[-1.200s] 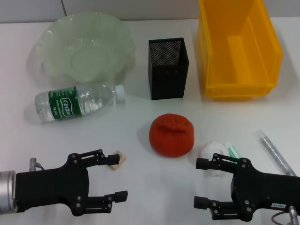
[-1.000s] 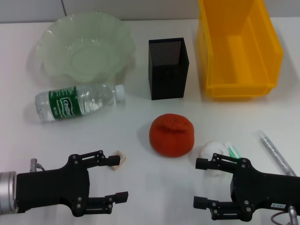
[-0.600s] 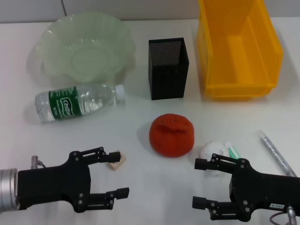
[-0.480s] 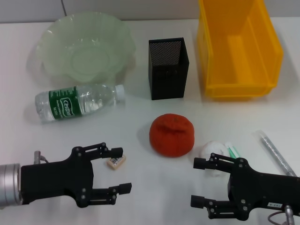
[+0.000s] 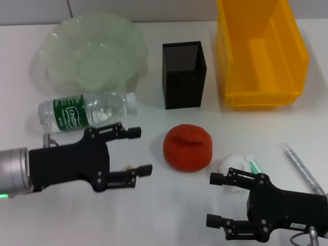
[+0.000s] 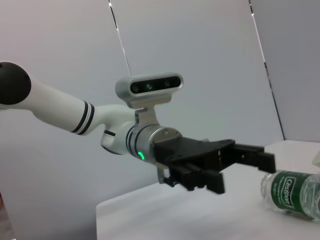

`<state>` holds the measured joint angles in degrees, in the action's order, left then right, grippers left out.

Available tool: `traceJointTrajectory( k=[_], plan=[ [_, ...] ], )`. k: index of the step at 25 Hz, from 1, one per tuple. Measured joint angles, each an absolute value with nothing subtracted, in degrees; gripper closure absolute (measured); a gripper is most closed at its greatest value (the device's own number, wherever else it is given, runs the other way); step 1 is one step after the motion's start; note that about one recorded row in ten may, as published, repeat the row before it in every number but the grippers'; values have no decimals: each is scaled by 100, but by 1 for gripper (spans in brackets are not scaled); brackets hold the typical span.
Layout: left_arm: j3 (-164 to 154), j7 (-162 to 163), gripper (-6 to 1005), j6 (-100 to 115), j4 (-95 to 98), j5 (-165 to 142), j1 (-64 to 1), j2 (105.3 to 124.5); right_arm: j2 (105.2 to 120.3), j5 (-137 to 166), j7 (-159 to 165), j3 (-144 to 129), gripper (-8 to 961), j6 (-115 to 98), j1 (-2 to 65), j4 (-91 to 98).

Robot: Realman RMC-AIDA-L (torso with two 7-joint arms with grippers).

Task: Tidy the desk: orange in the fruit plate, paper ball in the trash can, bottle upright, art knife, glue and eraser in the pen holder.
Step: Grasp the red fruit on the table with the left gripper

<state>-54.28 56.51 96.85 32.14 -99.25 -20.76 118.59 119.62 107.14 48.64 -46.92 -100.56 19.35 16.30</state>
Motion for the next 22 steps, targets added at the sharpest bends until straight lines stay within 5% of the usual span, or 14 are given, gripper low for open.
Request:
traceJointTrajectory(
  k=[22],
  plan=[
    [-7097,6180,233,7444,2962,-9567,-3377,11918,11953,10704,4860,-4570,130,-9748,1895,1484]
  ],
)
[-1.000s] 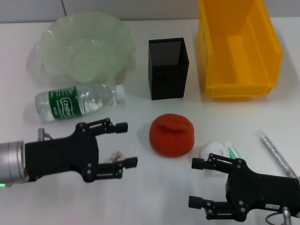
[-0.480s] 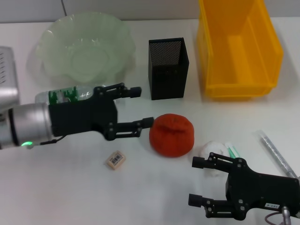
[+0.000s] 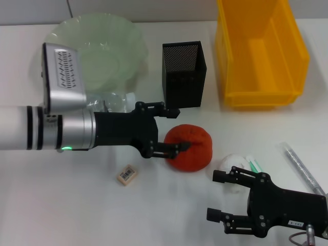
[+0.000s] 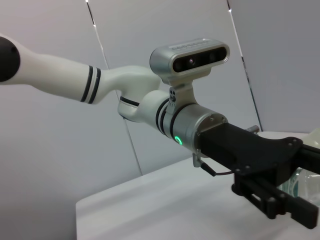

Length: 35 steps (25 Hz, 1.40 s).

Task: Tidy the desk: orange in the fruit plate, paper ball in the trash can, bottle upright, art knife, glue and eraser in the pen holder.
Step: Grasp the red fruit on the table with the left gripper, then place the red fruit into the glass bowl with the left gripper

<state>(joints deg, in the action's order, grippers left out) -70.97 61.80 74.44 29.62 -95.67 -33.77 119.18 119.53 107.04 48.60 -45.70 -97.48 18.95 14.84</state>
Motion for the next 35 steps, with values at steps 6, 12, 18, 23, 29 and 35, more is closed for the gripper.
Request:
traceJointTrajectory(
  k=[6,12,18,23,29,35],
  plan=[
    [-8095,6180,245,6701,2954,-8852,-3381,11918,11958,10703,4860,-4563,130,-9724,1921,1471],
    [-8759,6166,257,6314,2954,-8367,-3390,11918,11956,10637,4860,-4560,130,-9685,1940,1471],
    [-8900,6162,269,6126,3010,-8343,-3387,11918,11950,10574,4860,-4561,131,-9618,1966,1475],
    [-8918,6179,452,6028,3015,-8313,-3374,11918,11954,10571,4860,-4561,131,-9567,1974,1477],
    [-8893,6269,706,6032,3044,-8210,-3326,11918,11949,10571,4860,-4561,131,-9529,1976,1477],
    [-8925,6331,763,6181,3120,-8216,-3292,11910,11946,10571,4860,-4561,131,-9526,1981,1477]
  ],
)
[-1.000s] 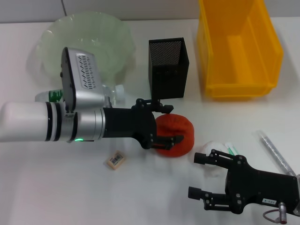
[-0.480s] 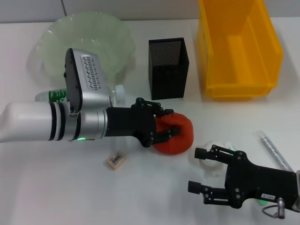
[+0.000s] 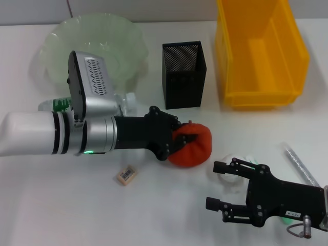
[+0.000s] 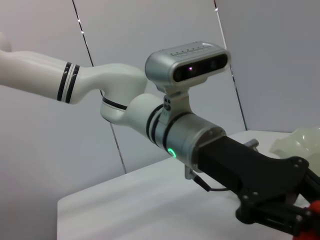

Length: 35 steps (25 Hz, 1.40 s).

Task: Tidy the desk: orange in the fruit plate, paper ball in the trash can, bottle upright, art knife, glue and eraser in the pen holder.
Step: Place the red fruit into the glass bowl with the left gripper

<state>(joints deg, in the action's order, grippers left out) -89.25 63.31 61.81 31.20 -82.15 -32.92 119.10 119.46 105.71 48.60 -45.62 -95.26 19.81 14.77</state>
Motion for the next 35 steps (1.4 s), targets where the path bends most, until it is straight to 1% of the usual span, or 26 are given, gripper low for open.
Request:
traceJointTrajectory(
  k=[4,6,7,12,14,18,19,25,28,30,32,33,35],
  plan=[
    [-8746,6632,801,6695,3356,-8184,-3129,11870,11944,10572,4860,-4561,131,-9526,1975,1477],
    [-8465,6764,818,7142,3681,-8181,-2918,11835,11945,10573,4860,-4562,131,-9526,1966,1477],
    [-8465,6764,825,7142,3681,-8181,-2918,11835,11945,10573,4860,-4562,131,-9526,1966,1477],
    [-7597,6681,871,7622,4334,-8042,-2368,11862,11951,10534,4860,-4549,131,-9526,1958,1477],
    [-7437,6659,900,7649,4389,-7891,-2312,11865,11956,10500,4854,-4544,131,-9527,1963,1469],
    [-7203,6622,920,7585,4356,-7545,-2283,11862,11960,10490,4717,-4544,131,-9528,1999,1359],
    [-6767,6488,925,6769,4063,-6919,-2401,11869,11960,10483,4699,-4544,131,-9528,2009,1351],
    [-6789,6184,922,5395,3966,-6758,-2689,11879,11962,10369,4627,-4493,131,-9577,2031,1311],
    [-6793,6134,920,5229,3926,-6769,-2741,11879,11962,10348,4594,-4488,131,-9580,2045,1256],
    [-6895,5926,919,4446,3623,-6779,-2970,11880,11963,10340,4577,-4484,131,-9565,2047,1247],
    [-6958,5889,917,4246,3549,-6782,-3017,11880,11962,10316,4572,-4480,131,-9557,2051,1247],
    [-7260,5810,915,3594,3430,-6788,-3112,11882,11962,10303,4570,-4479,131,-9557,2053,1246],
    [-7443,5786,913,3268,3414,-6789,-3131,11883,11962,10281,4570,-4479,131,-9559,2066,1241]
  ],
)
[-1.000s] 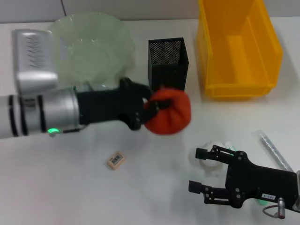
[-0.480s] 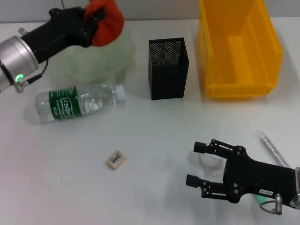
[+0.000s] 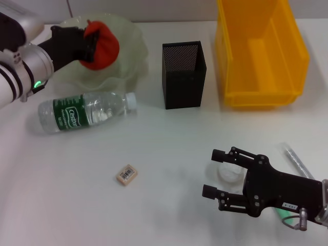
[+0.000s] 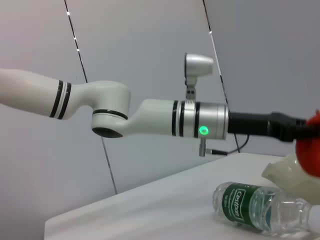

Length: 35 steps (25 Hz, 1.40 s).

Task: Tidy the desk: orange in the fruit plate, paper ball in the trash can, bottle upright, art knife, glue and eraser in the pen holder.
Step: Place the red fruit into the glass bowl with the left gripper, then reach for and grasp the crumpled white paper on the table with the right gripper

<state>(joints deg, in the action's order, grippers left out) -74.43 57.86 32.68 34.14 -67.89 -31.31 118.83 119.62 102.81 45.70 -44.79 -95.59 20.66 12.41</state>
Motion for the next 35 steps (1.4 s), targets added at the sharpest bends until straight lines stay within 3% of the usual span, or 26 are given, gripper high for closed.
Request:
traceJointTrajectory(
  k=[9,13,17,24,29,30,35],
  plan=[
    [-7725,5861,892,2744,3358,-6523,-3120,11912,11962,10266,4570,-4481,130,-9536,2131,1222],
    [-7731,5863,611,2866,3398,-6364,-3068,11908,11962,10265,4570,-4483,130,-9536,2141,1213],
    [-7710,5864,469,3251,3452,-6339,-2991,11901,11962,10265,4571,-4483,130,-9537,2139,1197],
    [-7600,5818,197,5648,4096,-6168,-2293,11844,11962,10265,4571,-4471,130,-9552,2113,1195],
    [-7511,5826,201,7028,4254,-6150,-1992,11806,11961,10260,4572,-4401,130,-9552,2100,1195],
    [-7443,5858,202,8197,4272,-6227,-1799,11726,11961,10259,4571,-4398,130,-9552,2100,1195],
    [-7441,5932,203,9631,4167,-6902,-1673,11592,11955,10256,4572,-4395,130,-9554,2109,1196]
  ],
)
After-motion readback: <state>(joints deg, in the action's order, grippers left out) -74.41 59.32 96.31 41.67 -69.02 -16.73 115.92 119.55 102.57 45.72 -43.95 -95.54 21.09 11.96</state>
